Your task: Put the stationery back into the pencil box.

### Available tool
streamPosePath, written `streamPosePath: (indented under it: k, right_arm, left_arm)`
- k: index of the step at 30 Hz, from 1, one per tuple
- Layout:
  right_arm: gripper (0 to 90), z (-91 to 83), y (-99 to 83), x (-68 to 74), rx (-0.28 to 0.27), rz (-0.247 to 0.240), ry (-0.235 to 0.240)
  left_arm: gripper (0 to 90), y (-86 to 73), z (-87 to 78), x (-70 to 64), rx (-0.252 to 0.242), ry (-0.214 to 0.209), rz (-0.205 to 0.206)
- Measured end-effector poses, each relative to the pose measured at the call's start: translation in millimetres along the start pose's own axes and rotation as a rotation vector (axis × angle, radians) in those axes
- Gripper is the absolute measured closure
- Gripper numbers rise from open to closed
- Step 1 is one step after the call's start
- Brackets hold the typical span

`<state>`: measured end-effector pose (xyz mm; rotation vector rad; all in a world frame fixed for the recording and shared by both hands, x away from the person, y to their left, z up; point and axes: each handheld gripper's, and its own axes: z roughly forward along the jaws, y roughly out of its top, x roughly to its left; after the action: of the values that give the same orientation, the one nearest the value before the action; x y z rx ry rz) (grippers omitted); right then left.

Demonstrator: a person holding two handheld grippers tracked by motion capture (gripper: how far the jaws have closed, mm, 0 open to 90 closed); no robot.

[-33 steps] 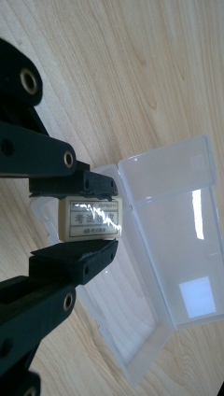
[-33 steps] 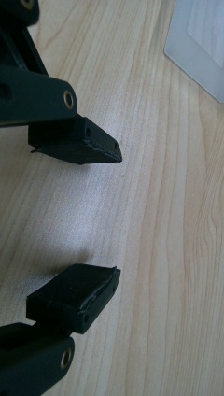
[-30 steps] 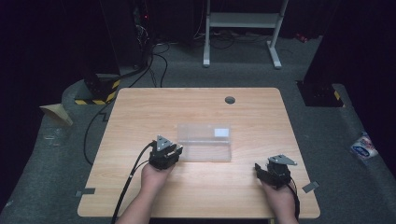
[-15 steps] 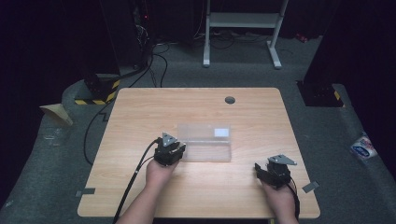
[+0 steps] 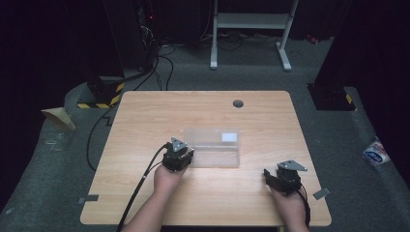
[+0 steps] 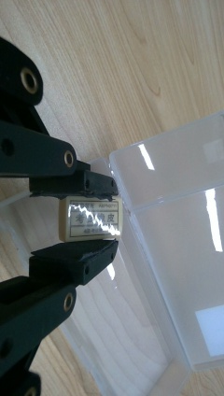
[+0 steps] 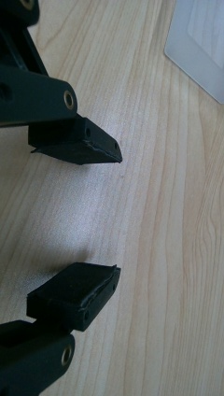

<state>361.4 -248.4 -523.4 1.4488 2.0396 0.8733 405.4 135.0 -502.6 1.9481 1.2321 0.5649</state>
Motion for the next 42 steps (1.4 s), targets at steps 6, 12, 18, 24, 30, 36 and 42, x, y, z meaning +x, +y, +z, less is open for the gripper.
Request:
streamPosePath:
  k: [6, 12, 18, 24, 30, 36, 42]
  right_arm:
    - [38.4, -0.1, 0.0, 0.1, 0.001, 0.002, 0.0]
    - [38.4, -0.2, 0.1, 0.4, 0.002, 0.004, 0.0]
    - [38.5, -0.4, 0.1, 0.7, 0.005, 0.007, 0.0]
    - [38.7, -0.4, 0.1, 0.8, 0.005, 0.007, 0.0]
    - [38.7, -0.4, 0.1, 0.6, 0.004, 0.004, 0.0]
    - [38.7, -0.4, 0.1, 0.6, 0.004, 0.004, 0.0]
    - [38.7, -0.4, 0.1, 0.8, 0.004, 0.007, 0.0]
  left_arm:
    - [67.7, -2.8, 3.6, -0.6, 0.009, 0.012, -0.002]
    - [67.7, -3.2, 4.3, 2.3, 0.018, 0.027, -0.004]
    - [67.6, -4.3, 7.0, 0.7, 0.024, 0.024, 0.002]
    - [67.6, -4.7, 8.7, -0.2, 0.023, 0.024, -0.011]
    - [61.9, -3.7, 6.8, -0.6, 0.016, 0.025, -0.012]
    - [61.6, -1.5, 1.9, -0.1, -0.004, 0.025, -0.013]
    - [62.1, -0.6, -1.4, -1.2, -0.014, 0.015, -0.015]
